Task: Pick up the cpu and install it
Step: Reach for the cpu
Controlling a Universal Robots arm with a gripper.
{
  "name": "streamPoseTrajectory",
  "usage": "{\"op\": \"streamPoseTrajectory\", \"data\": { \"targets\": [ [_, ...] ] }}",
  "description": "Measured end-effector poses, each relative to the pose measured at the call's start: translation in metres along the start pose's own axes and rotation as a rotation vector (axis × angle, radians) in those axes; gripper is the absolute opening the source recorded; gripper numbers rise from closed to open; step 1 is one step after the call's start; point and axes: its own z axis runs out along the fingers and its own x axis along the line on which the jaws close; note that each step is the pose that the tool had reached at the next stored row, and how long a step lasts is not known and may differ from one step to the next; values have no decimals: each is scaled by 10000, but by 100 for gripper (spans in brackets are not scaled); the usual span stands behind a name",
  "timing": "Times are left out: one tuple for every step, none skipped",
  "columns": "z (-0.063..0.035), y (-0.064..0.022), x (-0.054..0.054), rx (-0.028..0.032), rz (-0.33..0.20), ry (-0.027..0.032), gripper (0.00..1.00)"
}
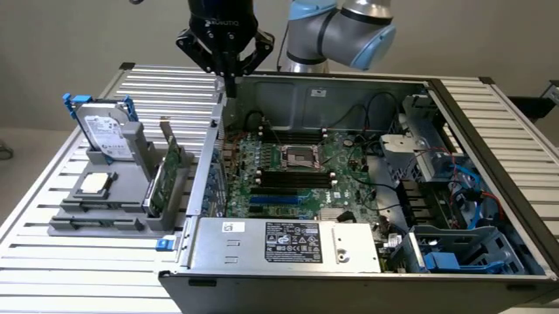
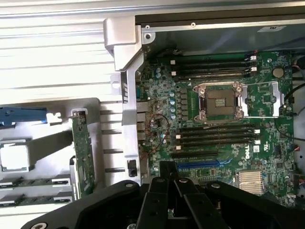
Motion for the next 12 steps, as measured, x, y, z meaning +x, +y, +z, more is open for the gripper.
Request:
{"op": "streamPoseTrajectory", "data": {
  "targets": [
    [-1,-3,47,0,1,0,11],
    [-1,-7,91,0,-1,0,11],
    [-1,-10,135,0,-1,0,11],
    [-1,-13,181,0,0,0,11],
    [-2,-16,226,0,1,0,11],
    [-2,-19,270,0,0,0,11],
    [-2,-22,315,0,0,0,11],
    [-2,-26,363,0,0,0,11],
    [-2,-29,408,-1,1,0,11],
    [-2,-32,454,0,-1,0,11],
    [-2,-36,499,0,-1,0,11],
    [-2,-39,544,0,0,0,11]
  ]
}}
